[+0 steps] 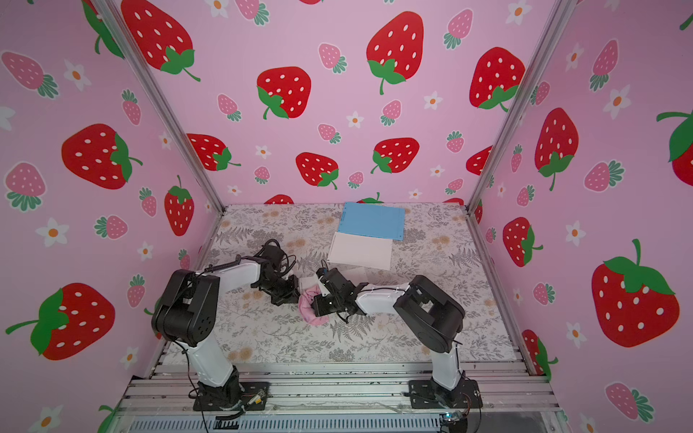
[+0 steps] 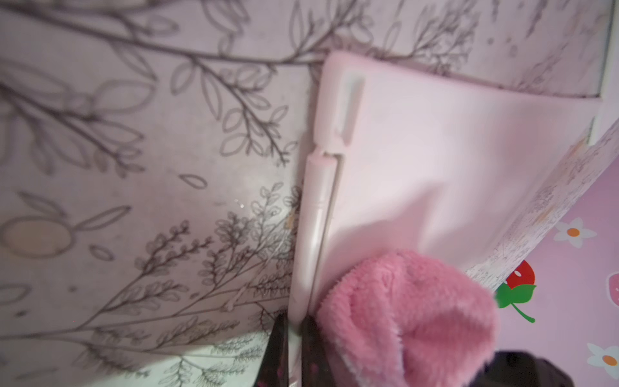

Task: Wipe the drawing tablet
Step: Wipe the dirt from the drawing tablet, then place the cleaning item at the center of the board.

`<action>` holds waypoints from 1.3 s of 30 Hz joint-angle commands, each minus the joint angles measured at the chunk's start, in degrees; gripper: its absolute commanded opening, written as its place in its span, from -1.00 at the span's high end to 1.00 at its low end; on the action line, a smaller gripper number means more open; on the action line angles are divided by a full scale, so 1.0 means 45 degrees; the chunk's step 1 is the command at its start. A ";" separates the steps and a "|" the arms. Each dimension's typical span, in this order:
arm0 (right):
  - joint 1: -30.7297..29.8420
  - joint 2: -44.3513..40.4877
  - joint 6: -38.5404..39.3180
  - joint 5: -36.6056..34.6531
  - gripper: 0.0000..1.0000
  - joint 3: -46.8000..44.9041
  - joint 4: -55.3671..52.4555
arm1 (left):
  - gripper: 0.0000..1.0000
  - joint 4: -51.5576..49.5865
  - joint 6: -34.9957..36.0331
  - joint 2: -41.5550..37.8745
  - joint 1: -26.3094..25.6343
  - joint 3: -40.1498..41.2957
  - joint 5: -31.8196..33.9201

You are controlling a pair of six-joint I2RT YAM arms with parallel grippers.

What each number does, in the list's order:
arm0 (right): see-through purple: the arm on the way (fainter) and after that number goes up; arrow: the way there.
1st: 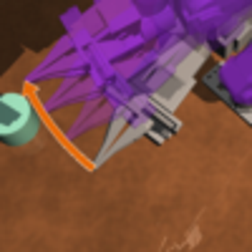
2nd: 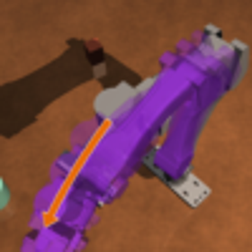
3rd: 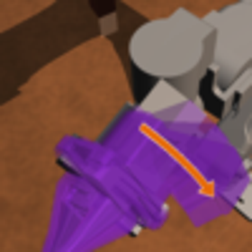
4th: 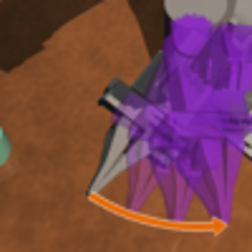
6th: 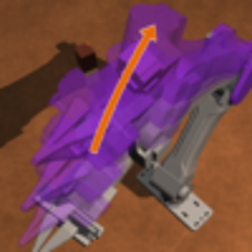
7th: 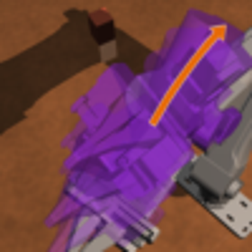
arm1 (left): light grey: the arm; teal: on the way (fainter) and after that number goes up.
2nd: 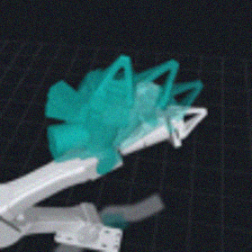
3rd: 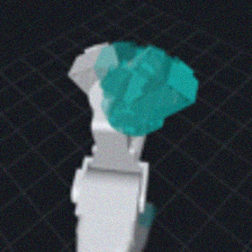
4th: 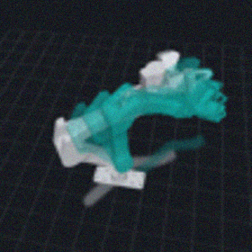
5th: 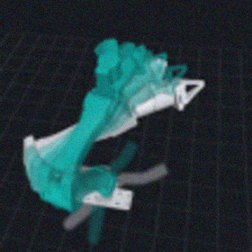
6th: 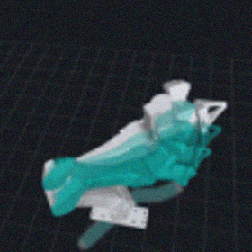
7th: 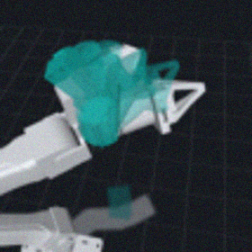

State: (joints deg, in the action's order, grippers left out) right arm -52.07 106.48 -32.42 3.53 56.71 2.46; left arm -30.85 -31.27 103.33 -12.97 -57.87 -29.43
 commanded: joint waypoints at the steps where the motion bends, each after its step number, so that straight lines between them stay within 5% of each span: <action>1: 0.0696 -0.1387 -0.0526 -0.0922 1.00 -0.1162 -0.0920 | 0.87 -0.0545 0.0038 0.1177 0.0043 0.0412 0.2666; 14: 0.3043 -0.5973 -0.2251 -0.3408 1.00 -0.2606 -0.5761 | 0.75 -0.1110 0.0210 0.1073 0.0034 -0.0461 0.2946; 25: 0.6118 -0.8153 -0.2892 -0.5565 0.99 -0.2352 -0.9714 | -0.10 -0.1943 -0.0397 -0.0101 -0.0105 -0.1834 0.2824; 31: 0.8413 -0.8228 -0.2931 -0.4698 0.64 -0.3178 -0.9754 | -0.25 -0.1988 -0.0914 -0.1211 0.0236 -0.1742 0.2809; 36: 0.9011 -0.7918 -0.2979 -0.4289 0.07 -0.3356 -0.9381 | -0.39 -0.1780 -0.1372 -0.2240 0.0716 -0.1393 0.3030; 39: 0.9033 -0.7774 -0.3113 -0.4469 -0.32 -0.2997 -0.9664 | -0.76 -0.1575 -0.1866 -0.2905 0.0967 -0.1015 0.3476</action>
State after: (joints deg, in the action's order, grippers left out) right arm -11.84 71.02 -45.47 -17.34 41.43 -39.72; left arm -37.34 -37.23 92.42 -9.50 -64.01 -16.45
